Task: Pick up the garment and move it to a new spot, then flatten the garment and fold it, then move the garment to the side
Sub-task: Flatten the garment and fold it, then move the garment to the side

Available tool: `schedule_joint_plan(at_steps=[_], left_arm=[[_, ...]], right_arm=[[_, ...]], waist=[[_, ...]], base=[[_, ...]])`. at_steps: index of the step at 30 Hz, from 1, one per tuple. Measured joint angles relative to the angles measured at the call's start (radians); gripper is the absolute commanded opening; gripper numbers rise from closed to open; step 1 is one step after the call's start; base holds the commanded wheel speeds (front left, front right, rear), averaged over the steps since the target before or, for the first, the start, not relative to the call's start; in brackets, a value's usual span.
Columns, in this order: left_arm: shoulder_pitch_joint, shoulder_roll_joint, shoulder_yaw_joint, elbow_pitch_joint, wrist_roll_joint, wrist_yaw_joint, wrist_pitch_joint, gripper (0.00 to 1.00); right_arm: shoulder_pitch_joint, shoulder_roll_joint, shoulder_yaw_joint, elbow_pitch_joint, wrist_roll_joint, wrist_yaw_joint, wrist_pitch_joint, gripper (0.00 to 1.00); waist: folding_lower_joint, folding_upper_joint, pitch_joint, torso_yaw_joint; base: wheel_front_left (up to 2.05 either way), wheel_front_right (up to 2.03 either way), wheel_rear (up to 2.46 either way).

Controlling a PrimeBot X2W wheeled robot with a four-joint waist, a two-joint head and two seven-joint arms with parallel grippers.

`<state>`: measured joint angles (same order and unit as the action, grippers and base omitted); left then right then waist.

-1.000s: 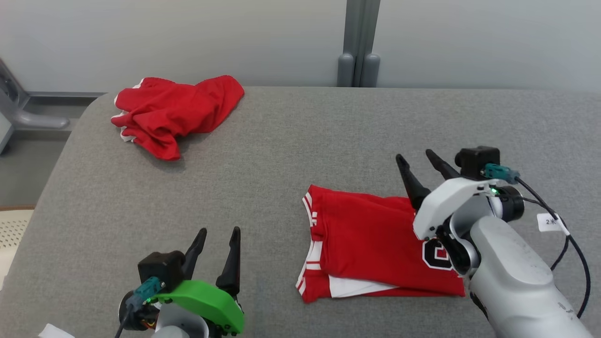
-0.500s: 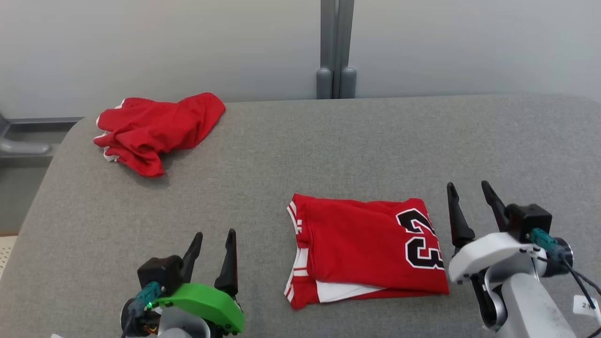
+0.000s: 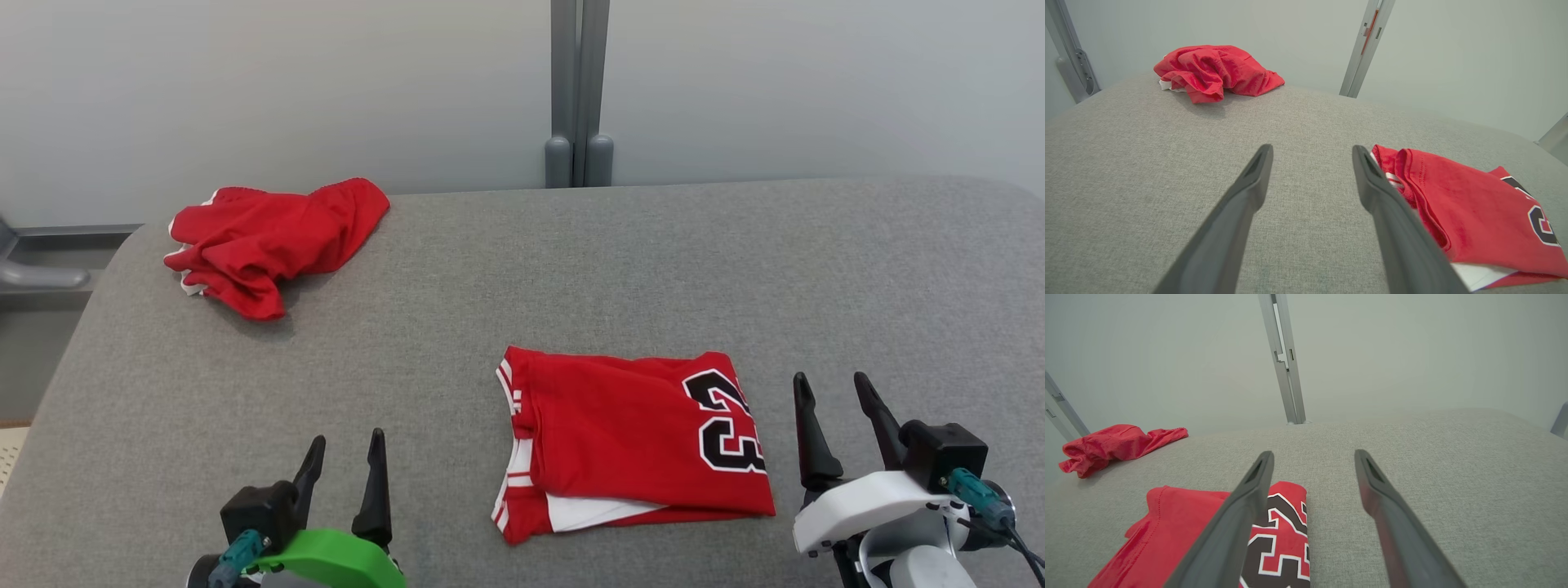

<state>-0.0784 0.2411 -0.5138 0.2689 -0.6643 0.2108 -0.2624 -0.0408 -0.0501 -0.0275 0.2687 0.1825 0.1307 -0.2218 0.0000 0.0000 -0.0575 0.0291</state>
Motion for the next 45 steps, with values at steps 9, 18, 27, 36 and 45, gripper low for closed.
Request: schedule_joint_plan(at_steps=[9, 18, 27, 36, 45], left_arm=[[0.007, -0.016, 0.031, 0.011, 0.026, -0.018, 0.0, 1.0], [0.008, -0.027, 0.052, 0.018, 0.042, -0.027, 0.0, 1.0], [0.008, -0.031, 0.058, 0.024, 0.05, -0.038, 0.0, 1.0], [0.006, -0.023, 0.067, 0.021, 0.053, -0.039, 0.0, 1.0], [-0.004, -0.014, 0.072, 0.014, 0.058, -0.039, 0.0, 1.0]], right_arm=[[0.01, 0.0, 0.003, 0.0, -0.009, 0.0, 0.001, 1.0], [0.011, 0.001, -0.006, 0.003, -0.019, 0.0, 0.011, 1.0], [-0.057, 0.001, -0.049, -0.004, -0.115, 0.0, 0.108, 1.0], [-0.135, -0.015, -0.077, -0.043, -0.181, 0.0, 0.352, 1.0], [-0.135, -0.085, -0.042, 0.06, -0.081, 0.0, 0.514, 1.0]], waist=[[0.0, 0.0, 0.003, 0.001], [0.0, 0.0, 0.009, 0.003], [0.0, 0.0, 0.02, 0.014], [0.0, 0.0, 0.04, 0.056], [0.0, 0.0, 0.081, 0.118]], base=[[0.0, 0.0, 0.0], [0.0, 0.0, 0.0], [0.0, 0.0, 0.0], [0.0, 0.0, 0.0], [0.0, 0.0, 0.0]])
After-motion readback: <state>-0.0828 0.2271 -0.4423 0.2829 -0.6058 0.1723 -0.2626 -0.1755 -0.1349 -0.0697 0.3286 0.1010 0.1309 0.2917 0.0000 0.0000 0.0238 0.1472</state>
